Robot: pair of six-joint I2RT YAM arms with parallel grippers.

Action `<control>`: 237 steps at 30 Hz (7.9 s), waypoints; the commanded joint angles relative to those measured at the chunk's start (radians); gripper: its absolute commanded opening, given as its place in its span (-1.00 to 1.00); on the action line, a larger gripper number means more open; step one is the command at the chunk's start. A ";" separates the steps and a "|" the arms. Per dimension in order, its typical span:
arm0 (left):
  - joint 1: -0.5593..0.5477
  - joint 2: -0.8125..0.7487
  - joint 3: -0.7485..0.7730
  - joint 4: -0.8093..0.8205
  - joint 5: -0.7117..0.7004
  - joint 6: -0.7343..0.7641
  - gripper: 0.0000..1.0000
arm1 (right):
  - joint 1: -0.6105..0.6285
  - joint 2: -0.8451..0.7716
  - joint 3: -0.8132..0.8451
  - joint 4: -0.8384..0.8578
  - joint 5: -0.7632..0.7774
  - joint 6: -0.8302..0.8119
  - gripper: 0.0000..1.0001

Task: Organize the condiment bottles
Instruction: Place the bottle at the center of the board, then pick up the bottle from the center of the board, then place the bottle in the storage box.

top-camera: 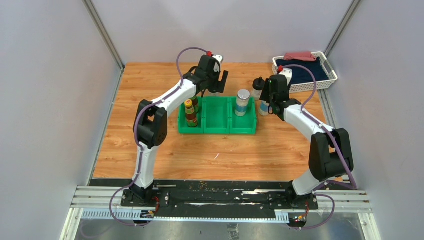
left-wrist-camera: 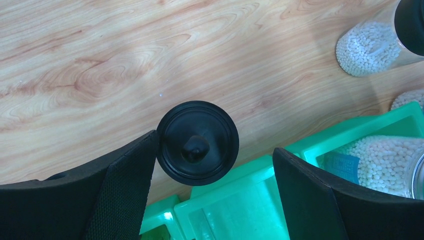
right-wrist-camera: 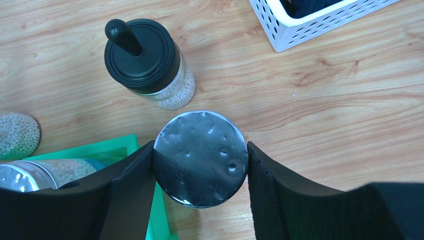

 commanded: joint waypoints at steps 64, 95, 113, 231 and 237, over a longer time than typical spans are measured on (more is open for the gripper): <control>0.004 0.024 -0.005 0.036 -0.073 0.001 0.16 | -0.013 0.022 -0.003 0.002 0.019 0.015 0.68; -0.012 -0.054 0.008 0.096 -0.110 0.027 -1.00 | -0.013 -0.008 0.006 0.010 0.023 0.005 0.68; -0.051 -0.123 0.088 0.030 -0.163 0.058 -1.00 | -0.013 -0.047 0.005 0.006 0.010 0.003 0.67; -0.192 -0.270 -0.364 0.176 -0.241 -0.086 -1.00 | 0.002 -0.213 -0.062 0.017 0.013 0.005 0.67; -0.192 -0.274 -0.404 0.210 -0.242 -0.089 -1.00 | 0.004 -0.206 -0.064 0.020 0.012 0.006 0.67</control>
